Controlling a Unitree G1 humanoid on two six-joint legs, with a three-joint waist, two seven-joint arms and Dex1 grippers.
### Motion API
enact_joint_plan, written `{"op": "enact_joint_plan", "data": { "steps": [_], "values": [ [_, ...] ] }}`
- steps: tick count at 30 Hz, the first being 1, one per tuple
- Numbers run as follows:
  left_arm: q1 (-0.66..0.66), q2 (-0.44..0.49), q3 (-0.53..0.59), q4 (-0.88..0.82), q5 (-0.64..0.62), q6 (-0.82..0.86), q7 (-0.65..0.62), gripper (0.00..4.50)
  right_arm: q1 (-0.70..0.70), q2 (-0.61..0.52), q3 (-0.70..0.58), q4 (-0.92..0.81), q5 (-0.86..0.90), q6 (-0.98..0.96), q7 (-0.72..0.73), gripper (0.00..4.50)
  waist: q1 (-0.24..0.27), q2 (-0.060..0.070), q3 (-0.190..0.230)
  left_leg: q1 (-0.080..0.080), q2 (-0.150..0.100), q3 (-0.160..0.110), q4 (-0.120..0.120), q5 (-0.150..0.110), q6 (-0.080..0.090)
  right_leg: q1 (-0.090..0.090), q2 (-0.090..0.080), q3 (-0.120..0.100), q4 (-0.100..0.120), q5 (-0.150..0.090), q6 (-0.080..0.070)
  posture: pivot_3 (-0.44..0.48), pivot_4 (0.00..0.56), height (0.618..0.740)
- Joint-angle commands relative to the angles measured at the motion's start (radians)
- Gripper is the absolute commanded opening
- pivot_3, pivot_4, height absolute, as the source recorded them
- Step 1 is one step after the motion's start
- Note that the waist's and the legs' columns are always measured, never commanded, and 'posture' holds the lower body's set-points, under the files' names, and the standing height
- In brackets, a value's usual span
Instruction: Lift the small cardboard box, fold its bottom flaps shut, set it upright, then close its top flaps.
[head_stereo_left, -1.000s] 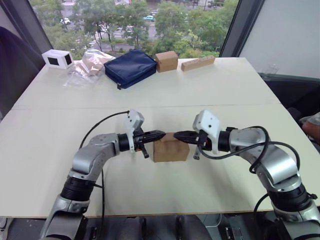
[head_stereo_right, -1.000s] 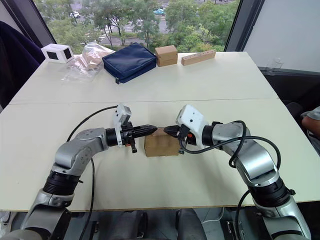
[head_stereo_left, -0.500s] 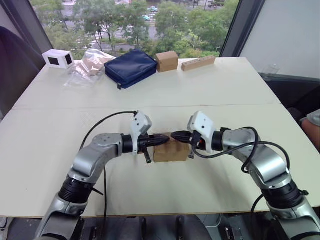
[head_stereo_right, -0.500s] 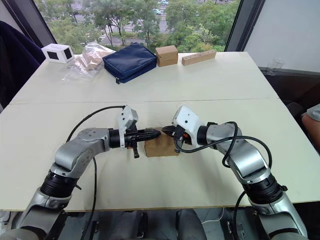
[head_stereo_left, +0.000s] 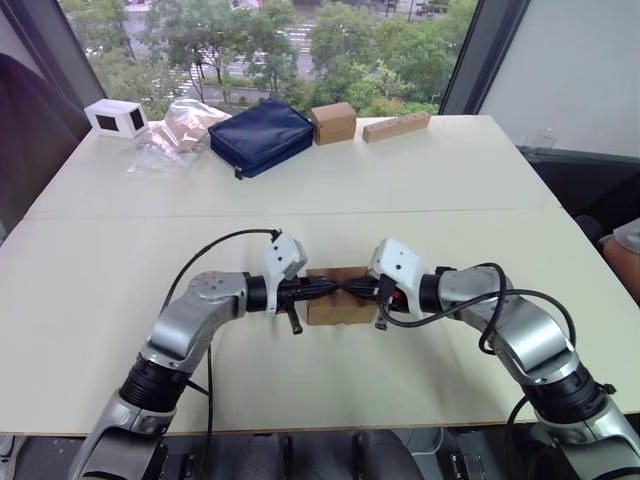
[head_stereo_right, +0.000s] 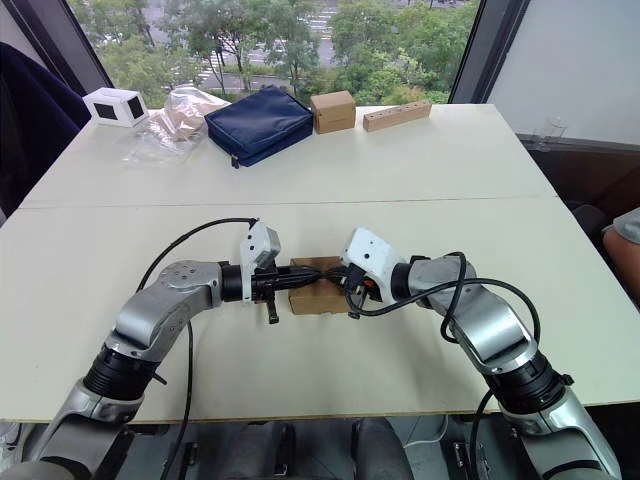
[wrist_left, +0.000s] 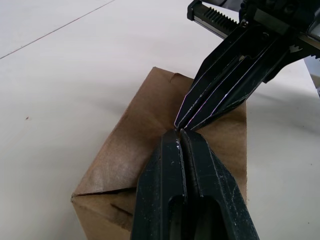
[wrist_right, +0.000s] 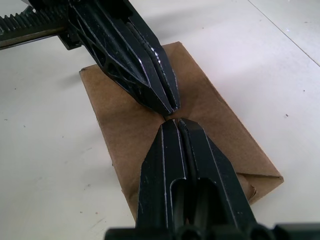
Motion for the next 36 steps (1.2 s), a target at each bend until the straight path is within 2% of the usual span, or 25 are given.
{"op": "enact_joint_plan", "data": {
  "steps": [1, 4, 8, 10, 12, 17, 20, 23, 29, 36],
  "values": [
    [0.003, -0.006, 0.031, -0.028, -0.019, 0.014, 0.019, 0.08, -0.005, 0.007, -0.02, -0.018, 0.015, -0.009, 0.003, 0.0, 0.0, 0.0, 0.0, 0.0, 0.0, 0.0, 0.0, 0.0, 0.0, 0.0, 0.0, 0.0, 0.0, 0.0, 0.0, 0.0, 0.15, 0.74],
    [-0.015, -0.007, 0.123, -0.063, -0.121, 0.1, 0.039, 0.08, -0.012, 0.009, -0.097, -0.022, 0.078, -0.002, 0.019, 0.0, 0.0, 0.0, 0.0, 0.0, 0.0, 0.0, 0.0, 0.0, 0.0, 0.0, 0.0, 0.0, 0.0, 0.0, 0.0, 0.0, 0.15, 0.74],
    [-0.022, 0.047, 0.275, -0.157, -0.287, 0.226, 0.041, 0.08, -0.021, 0.036, -0.254, -0.041, 0.249, 0.065, 0.034, 0.0, -0.001, 0.0, 0.0, -0.001, 0.0, 0.0, 0.0, 0.0, 0.0, -0.001, 0.0, 0.0, 0.0, 0.0, 0.0, 0.0, 0.15, 0.74],
    [-0.017, 0.071, 0.369, -0.192, -0.341, 0.244, 0.077, 0.08, -0.016, 0.037, -0.336, -0.051, 0.331, 0.098, 0.038, 0.0, -0.001, 0.0, 0.001, -0.001, 0.001, 0.0, 0.0, 0.0, 0.0, -0.001, 0.0, 0.0, 0.0, 0.0, 0.0, 0.0, 0.15, 0.74],
    [0.0, 0.114, 0.425, -0.214, -0.34, 0.25, 0.11, 0.08, -0.005, 0.015, -0.41, -0.057, 0.404, 0.138, 0.041, 0.0, 0.0, 0.0, 0.0, 0.0, 0.001, -0.001, 0.0, 0.0, 0.0, 0.0, -0.001, 0.0, 0.0, 0.0, 0.0, 0.0, 0.15, 0.74],
    [0.142, 0.284, 0.456, -0.23, -0.335, 0.268, 0.024, 0.08, 0.095, -0.082, -0.531, -0.077, 0.512, 0.217, 0.062, 0.0, 0.001, 0.0, 0.0, 0.0, 0.0, 0.0, -0.002, 0.0, 0.0, 0.0, -0.002, 0.0, -0.002, 0.0, 0.0, 0.0, 0.15, 0.74],
    [0.202, 0.328, 0.476, -0.224, -0.349, 0.265, 0.0, 0.08, 0.154, -0.132, -0.544, -0.086, 0.532, 0.227, 0.072, 0.0, 0.002, 0.0, 0.001, 0.0, 0.0, 0.0, -0.002, 0.0, 0.0, 0.001, -0.002, 0.0, -0.004, 0.0, 0.0, 0.0, 0.15, 0.74],
    [0.347, 0.415, 0.435, -0.244, -0.245, 0.162, -0.071, 0.08, 0.278, -0.185, -0.575, -0.103, 0.554, 0.237, 0.112, 0.0, 0.001, 0.001, 0.001, 0.0, 0.001, 0.0, -0.002, 0.0, 0.0, 0.002, -0.002, 0.0, -0.005, 0.0, 0.0, 0.0, 0.15, 0.74],
    [0.477, 0.422, 0.422, -0.247, -0.22, 0.093, -0.105, 0.08, 0.409, -0.241, -0.564, -0.043, 0.483, 0.196, 0.105, 0.0, 0.001, 0.001, 0.001, 0.001, 0.002, 0.0, -0.005, -0.001, 0.001, 0.004, -0.003, 0.001, -0.01, -0.001, -0.001, 0.0, 0.15, 0.74],
    [0.507, 0.382, 0.394, -0.232, -0.208, 0.069, -0.085, 0.08, 0.469, -0.263, -0.54, -0.022, 0.42, 0.128, 0.111, 0.0, 0.004, 0.002, 0.001, 0.001, 0.002, 0.0, -0.006, -0.001, 0.001, 0.005, -0.004, 0.001, -0.012, 0.0, -0.001, 0.0, 0.15, 0.74]
  ]
}}
